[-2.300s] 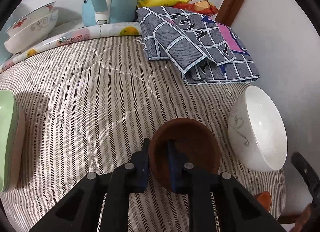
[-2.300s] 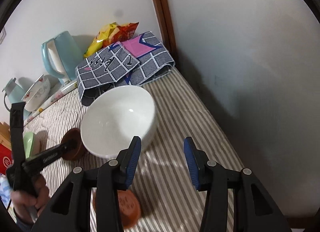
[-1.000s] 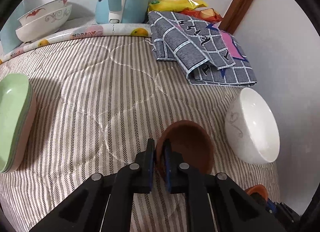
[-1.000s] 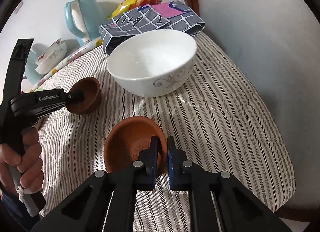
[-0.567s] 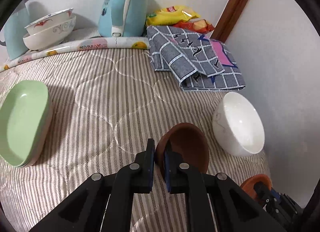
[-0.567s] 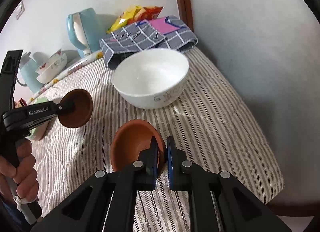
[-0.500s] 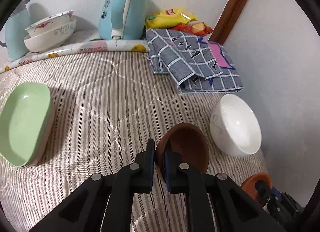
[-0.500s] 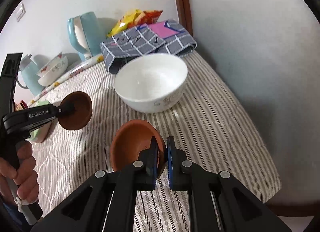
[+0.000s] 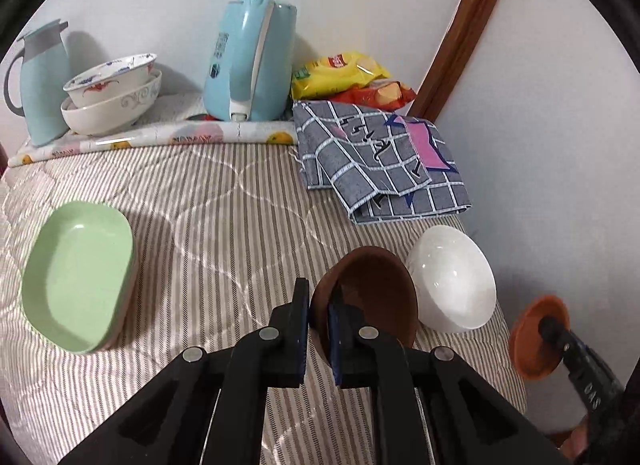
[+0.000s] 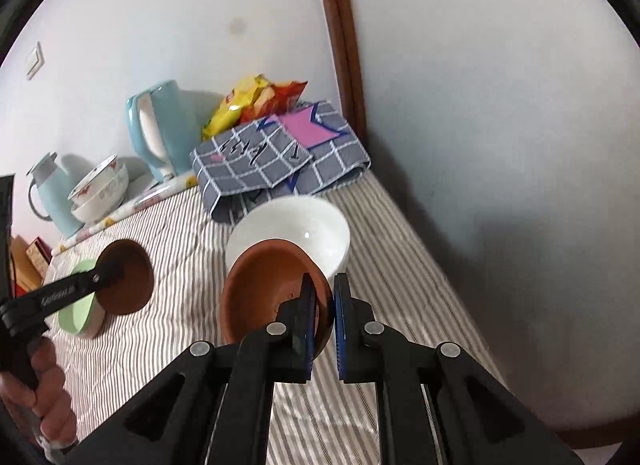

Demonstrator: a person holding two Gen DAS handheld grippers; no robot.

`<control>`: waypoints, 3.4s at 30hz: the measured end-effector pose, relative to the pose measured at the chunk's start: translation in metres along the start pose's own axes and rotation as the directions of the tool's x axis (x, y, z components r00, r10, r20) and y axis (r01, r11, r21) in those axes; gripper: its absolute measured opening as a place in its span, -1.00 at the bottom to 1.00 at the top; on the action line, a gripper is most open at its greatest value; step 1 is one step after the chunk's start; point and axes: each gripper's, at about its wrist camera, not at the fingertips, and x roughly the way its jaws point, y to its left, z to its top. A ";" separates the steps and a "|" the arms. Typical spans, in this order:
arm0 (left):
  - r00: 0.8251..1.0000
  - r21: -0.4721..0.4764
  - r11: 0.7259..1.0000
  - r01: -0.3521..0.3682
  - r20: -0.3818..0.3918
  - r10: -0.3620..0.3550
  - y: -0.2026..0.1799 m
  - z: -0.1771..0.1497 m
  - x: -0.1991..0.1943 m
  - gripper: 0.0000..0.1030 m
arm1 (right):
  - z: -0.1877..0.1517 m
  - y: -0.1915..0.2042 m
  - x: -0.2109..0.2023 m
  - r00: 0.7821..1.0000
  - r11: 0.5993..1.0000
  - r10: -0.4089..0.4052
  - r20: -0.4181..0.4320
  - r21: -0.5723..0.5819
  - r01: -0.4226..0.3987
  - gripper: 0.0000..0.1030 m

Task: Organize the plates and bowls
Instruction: 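Carry the brown bowl over the white bowl with the right gripper while the left gripper holds its bowl, then lower the brown bowl into the white bowl and open the right gripper, then carry the left gripper's brown bowl over the white bowl and lower it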

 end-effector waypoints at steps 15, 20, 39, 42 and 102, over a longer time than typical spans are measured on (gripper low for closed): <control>0.997 -0.018 0.997 -0.080 0.017 0.081 0.044 0.017 0.003 -0.83 | 0.028 0.015 0.046 0.999 0.999 -0.034 -0.023 -0.020 0.033 -0.83; 0.994 -0.020 0.994 -0.105 0.015 0.105 0.056 0.018 0.008 -0.83 | 0.029 0.021 0.068 0.997 0.999 -0.046 -0.056 -0.030 0.044 -0.83; 0.994 -0.039 0.994 -0.104 -0.042 0.102 0.068 0.023 0.048 -0.83 | 0.022 0.036 0.128 0.986 0.996 -0.062 -0.158 -0.075 0.050 -0.83; 0.993 -0.045 0.993 -0.107 -0.047 0.105 0.070 0.023 0.050 -0.83 | 0.019 0.038 0.133 0.983 0.997 -0.050 -0.179 -0.075 0.037 -0.83; 0.998 0.081 0.996 0.032 -0.060 -0.027 -0.076 0.016 0.046 -0.82 | 0.005 -0.034 0.030 0.995 0.997 -0.068 -0.074 -0.031 0.066 -0.24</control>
